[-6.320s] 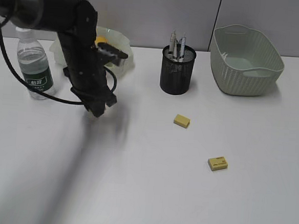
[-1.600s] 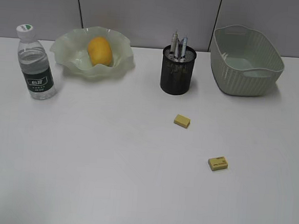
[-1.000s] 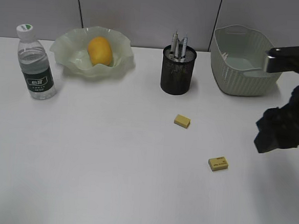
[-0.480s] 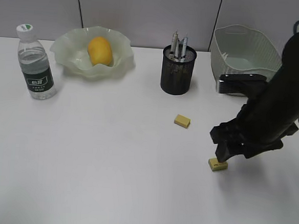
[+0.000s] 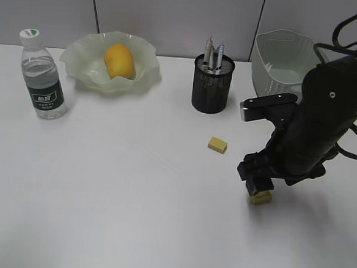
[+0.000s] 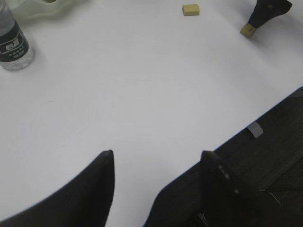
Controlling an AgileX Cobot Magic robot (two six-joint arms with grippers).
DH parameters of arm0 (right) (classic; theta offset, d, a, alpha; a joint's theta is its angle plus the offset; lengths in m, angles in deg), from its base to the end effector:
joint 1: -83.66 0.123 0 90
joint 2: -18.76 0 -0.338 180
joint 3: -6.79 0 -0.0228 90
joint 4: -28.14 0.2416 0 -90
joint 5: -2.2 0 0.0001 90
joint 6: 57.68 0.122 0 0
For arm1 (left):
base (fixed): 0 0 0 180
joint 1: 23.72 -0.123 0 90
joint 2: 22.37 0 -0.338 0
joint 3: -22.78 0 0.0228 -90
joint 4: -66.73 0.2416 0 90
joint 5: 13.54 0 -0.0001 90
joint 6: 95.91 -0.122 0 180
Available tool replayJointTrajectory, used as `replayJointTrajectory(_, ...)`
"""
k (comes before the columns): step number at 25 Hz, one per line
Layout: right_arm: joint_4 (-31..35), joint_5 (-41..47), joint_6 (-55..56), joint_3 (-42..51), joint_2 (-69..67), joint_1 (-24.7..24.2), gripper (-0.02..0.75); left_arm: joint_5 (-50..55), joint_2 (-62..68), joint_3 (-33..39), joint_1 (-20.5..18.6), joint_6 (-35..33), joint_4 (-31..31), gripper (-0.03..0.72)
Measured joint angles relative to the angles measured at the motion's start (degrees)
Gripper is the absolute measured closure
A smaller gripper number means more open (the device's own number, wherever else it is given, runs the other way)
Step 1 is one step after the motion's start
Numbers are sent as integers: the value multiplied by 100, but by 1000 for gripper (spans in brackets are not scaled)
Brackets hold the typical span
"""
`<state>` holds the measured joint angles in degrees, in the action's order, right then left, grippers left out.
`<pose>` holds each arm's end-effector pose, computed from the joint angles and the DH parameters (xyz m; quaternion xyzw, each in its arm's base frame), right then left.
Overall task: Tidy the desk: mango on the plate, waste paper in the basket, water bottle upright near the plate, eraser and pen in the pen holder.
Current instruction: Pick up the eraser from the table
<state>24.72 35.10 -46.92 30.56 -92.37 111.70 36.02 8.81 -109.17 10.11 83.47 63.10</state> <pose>0.2974 0.1539 0.1647 -0.1722 0.9791 0.0176 0.1064 0.0290 -0.0265 0.2892 0.2592 0.8633 -0.1528 0.4052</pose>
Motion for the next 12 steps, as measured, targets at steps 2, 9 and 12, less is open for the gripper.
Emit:
replayJointTrajectory(2,6,-39,-1,-4,-33,0,132,0,0,0,0,0,0,252)
replayJointTrajectory(9,148,-62,-7,-11,-407,0,141,0,0,0,0,0,0,252)
replayJointTrajectory(12,152,-177,-7,-23,-528,0,153,0,0,0,0,0,-5,252)
